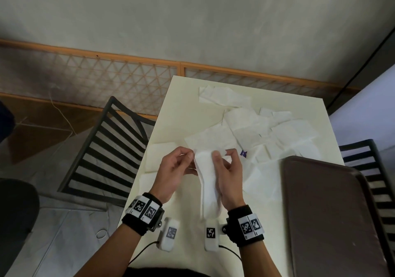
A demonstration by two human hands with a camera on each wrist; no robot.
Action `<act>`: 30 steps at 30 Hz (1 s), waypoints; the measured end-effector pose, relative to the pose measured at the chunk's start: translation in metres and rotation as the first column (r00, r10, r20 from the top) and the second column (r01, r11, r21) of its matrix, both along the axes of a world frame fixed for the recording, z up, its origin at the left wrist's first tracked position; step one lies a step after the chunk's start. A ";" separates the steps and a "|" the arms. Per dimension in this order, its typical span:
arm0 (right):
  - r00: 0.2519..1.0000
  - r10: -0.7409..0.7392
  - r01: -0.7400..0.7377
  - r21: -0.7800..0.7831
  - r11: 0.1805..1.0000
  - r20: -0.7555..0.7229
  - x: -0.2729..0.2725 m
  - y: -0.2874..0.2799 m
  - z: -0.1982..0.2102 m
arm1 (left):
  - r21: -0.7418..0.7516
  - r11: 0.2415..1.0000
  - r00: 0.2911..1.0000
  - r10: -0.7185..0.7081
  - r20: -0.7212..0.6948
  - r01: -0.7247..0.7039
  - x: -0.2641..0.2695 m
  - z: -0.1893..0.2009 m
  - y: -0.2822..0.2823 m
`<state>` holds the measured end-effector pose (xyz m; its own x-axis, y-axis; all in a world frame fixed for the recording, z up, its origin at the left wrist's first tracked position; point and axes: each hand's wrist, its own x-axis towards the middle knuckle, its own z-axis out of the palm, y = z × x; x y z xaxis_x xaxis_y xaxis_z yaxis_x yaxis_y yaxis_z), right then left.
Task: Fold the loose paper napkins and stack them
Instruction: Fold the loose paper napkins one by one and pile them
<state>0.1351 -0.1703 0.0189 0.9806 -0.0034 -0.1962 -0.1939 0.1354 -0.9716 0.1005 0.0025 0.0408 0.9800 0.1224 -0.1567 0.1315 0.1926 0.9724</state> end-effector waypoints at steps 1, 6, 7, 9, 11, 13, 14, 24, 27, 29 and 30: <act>0.999 -0.030 0.030 -0.017 0.999 0.014 -0.001 -0.001 -0.001 | 0.018 1.000 1.000 0.007 -0.012 -0.007 0.000 0.000 -0.001; 0.994 -0.099 0.095 -0.107 0.990 -0.035 0.000 -0.014 -0.016 | 0.307 0.951 0.998 0.045 -0.048 -0.028 0.003 -0.010 0.003; 0.994 -0.103 0.097 -0.155 0.983 -0.032 0.000 -0.015 -0.018 | 0.372 0.928 0.999 0.029 -0.040 -0.012 0.003 -0.012 0.002; 0.994 -0.110 0.101 -0.253 0.962 -0.024 -0.001 -0.016 -0.018 | 0.473 0.881 0.999 0.002 -0.033 0.014 0.003 -0.014 0.001; 0.992 -0.126 0.112 -0.328 0.938 -0.022 -0.001 -0.017 -0.020 | 0.530 0.848 0.999 0.014 -0.033 0.005 0.005 -0.017 -0.001; 0.987 -0.159 0.140 -0.375 0.916 -0.021 0.000 -0.019 -0.022 | 0.543 0.839 0.998 0.045 -0.039 -0.017 0.007 -0.018 0.000; 0.985 -0.173 0.149 -0.394 0.907 -0.026 0.001 -0.020 -0.023 | 0.532 0.846 0.997 0.063 -0.042 -0.031 0.008 -0.017 0.000; 0.984 0.049 0.063 -0.598 0.799 0.170 0.011 -0.035 -0.016 | 0.468 0.870 0.988 0.127 0.087 -0.153 0.014 0.018 0.025; 0.932 0.361 -0.345 -0.261 0.901 0.014 0.003 -0.014 0.020 | 0.394 0.904 0.985 0.133 0.113 -0.168 0.016 0.036 0.020; 0.917 0.395 -0.372 -0.237 0.897 0.054 0.003 -0.003 0.028 | 0.346 0.918 0.980 0.163 0.118 -0.194 0.016 0.050 0.016; 0.928 0.363 -0.335 -0.240 0.911 0.085 0.003 0.002 0.032 | 0.328 0.923 0.979 0.174 0.105 -0.200 0.014 0.057 0.016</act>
